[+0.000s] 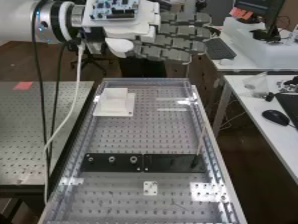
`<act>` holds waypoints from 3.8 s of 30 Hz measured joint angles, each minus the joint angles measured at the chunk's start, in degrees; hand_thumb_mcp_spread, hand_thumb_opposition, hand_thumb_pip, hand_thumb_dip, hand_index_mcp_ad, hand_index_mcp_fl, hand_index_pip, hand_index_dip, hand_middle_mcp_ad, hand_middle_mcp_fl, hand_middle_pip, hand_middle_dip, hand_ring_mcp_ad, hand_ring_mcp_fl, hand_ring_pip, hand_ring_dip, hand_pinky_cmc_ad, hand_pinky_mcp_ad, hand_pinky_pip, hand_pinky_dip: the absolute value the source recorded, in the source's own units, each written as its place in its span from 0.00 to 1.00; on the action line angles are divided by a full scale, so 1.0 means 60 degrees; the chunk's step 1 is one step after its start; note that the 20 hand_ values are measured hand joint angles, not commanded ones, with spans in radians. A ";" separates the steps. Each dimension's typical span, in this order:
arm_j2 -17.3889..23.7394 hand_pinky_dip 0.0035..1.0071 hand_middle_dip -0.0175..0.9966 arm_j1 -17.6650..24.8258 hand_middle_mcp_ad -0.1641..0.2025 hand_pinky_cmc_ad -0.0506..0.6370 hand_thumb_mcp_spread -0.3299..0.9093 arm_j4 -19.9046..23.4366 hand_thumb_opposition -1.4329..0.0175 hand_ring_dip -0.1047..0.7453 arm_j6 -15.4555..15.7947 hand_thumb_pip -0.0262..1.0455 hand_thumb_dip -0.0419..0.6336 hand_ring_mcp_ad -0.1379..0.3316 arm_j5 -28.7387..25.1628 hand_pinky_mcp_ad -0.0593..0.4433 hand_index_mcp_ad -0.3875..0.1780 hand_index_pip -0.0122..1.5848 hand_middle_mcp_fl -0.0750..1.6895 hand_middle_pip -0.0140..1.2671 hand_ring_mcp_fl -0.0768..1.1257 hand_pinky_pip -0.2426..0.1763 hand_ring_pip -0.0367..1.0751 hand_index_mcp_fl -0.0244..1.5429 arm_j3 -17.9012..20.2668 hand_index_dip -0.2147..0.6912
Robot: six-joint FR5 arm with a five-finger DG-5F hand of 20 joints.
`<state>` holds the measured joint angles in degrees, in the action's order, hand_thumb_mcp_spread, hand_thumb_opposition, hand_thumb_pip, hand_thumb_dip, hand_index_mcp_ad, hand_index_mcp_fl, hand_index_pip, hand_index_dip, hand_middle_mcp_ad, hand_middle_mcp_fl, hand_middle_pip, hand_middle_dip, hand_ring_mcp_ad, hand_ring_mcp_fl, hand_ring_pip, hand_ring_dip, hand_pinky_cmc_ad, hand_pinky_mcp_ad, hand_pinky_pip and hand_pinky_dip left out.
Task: Grab the chopstick and place it in the clear container
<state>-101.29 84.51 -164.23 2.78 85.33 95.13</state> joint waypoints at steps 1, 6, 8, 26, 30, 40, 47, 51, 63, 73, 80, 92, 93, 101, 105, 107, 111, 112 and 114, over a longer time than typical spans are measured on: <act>-0.0169 0.01 0.06 -0.0046 0.56 0.09 0.29 0.0244 0.95 0.16 -0.0364 0.11 0.08 0.41 -0.0188 0.22 0.66 0.02 0.06 0.03 0.08 0.55 0.05 0.04 0.0074 0.25; -0.0728 0.08 0.25 -0.0168 0.48 0.18 0.52 0.0867 0.68 0.21 -0.1363 0.56 0.31 0.42 -0.1009 0.42 0.59 0.03 0.20 0.08 0.07 0.55 0.09 0.17 0.0275 0.45; -0.0956 0.13 0.38 -0.0211 0.48 0.31 0.52 0.1088 0.61 0.25 -0.1635 0.61 0.40 0.42 -0.1270 0.51 0.56 0.04 0.21 0.08 0.07 0.55 0.09 0.17 0.0321 0.52; -0.1989 0.19 0.65 -0.0338 0.48 0.56 0.53 0.1751 0.46 0.38 -0.1962 0.78 0.59 0.51 -0.1629 0.70 0.50 0.33 0.22 0.09 0.06 0.43 0.13 0.15 -0.0079 0.60; -0.2198 0.19 0.65 -0.0270 0.48 0.56 0.56 0.2298 0.46 0.38 -0.2267 0.78 0.59 0.51 -0.1946 0.70 0.50 0.44 0.27 0.11 0.09 0.43 0.13 0.19 0.0006 0.54; -0.2697 0.18 0.65 -0.0071 0.48 0.53 0.57 0.2951 0.44 0.42 -0.3048 0.75 0.58 0.51 -0.2397 0.69 0.47 0.48 0.33 0.11 0.11 0.44 0.13 0.26 0.0084 0.44; -0.3116 0.18 0.65 -0.0002 0.48 0.53 0.57 0.3008 0.43 0.42 -0.3766 0.73 0.59 0.51 -0.2871 0.69 0.44 0.47 0.32 0.11 0.12 0.44 0.13 0.27 -0.0109 0.45; -0.3348 0.18 0.65 0.0029 0.48 0.52 0.58 0.2949 0.43 0.42 -0.4079 0.72 0.59 0.51 -0.3005 0.70 0.44 0.46 0.33 0.11 0.13 0.44 0.13 0.26 -0.0235 0.45; -0.3842 0.17 0.65 0.0150 0.48 0.52 0.60 0.2718 0.43 0.46 -0.4581 0.72 0.59 0.52 -0.3133 0.69 0.42 0.46 0.36 0.11 0.16 0.44 0.13 0.26 -0.0478 0.45; -0.4110 0.17 0.65 0.0224 0.48 0.51 0.63 0.2531 0.43 0.46 -0.4844 0.66 0.59 0.52 -0.3394 0.70 0.39 0.46 0.38 0.12 0.21 0.44 0.14 0.27 -0.0576 0.45; -0.4293 0.17 0.66 0.0296 0.48 0.51 0.65 0.2465 0.43 0.51 -0.5393 0.64 0.59 0.52 -0.3658 0.69 0.39 0.47 0.38 0.13 0.24 0.44 0.13 0.27 -0.0679 0.45; -0.4498 0.17 0.67 0.0438 0.48 0.47 0.68 0.2593 0.43 0.61 -0.5831 0.56 0.53 0.49 -0.4313 0.70 0.33 0.52 0.42 0.18 0.29 0.43 0.13 0.31 -0.0831 0.45; -0.4497 0.17 0.68 0.0438 0.48 0.47 0.68 0.2594 0.43 0.61 -0.5813 0.54 0.51 0.50 -0.4331 0.70 0.33 0.52 0.42 0.19 0.29 0.43 0.13 0.32 -0.0834 0.45; -0.4457 0.17 0.71 0.0398 0.48 0.48 0.71 0.2545 0.43 0.63 -0.5375 0.49 0.47 0.48 -0.4226 0.70 0.29 0.50 0.39 0.22 0.28 0.45 0.13 0.45 -0.0895 0.45; -0.4440 0.17 0.71 0.0349 0.48 0.48 0.73 0.2493 0.43 0.65 -0.5101 0.46 0.47 0.47 -0.4056 0.70 0.29 0.47 0.41 0.21 0.28 0.46 0.13 0.49 -0.0965 0.45; -0.4440 0.18 0.71 0.0326 0.49 0.48 0.74 0.2448 0.43 0.65 -0.4957 0.46 0.47 0.48 -0.3995 0.70 0.26 0.45 0.41 0.20 0.28 0.46 0.13 0.50 -0.1017 0.45; -0.4462 0.18 0.71 0.0289 0.48 0.48 0.74 0.2335 0.43 0.66 -0.4794 0.45 0.47 0.44 -0.3877 0.70 0.24 0.40 0.44 0.20 0.29 0.47 0.14 0.51 -0.1140 0.45; -0.4474 0.18 0.71 0.0279 0.48 0.48 0.74 0.2310 0.43 0.66 -0.4768 0.45 0.46 0.44 -0.3849 0.69 0.24 0.39 0.44 0.20 0.31 0.46 0.14 0.51 -0.1168 0.45; -0.4491 0.18 0.71 0.0265 0.48 0.48 0.74 0.2260 0.43 0.66 -0.4703 0.45 0.46 0.45 -0.3821 0.70 0.24 0.38 0.46 0.20 0.30 0.46 0.14 0.51 -0.1222 0.45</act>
<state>-128.24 86.10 -150.67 -25.44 62.41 87.80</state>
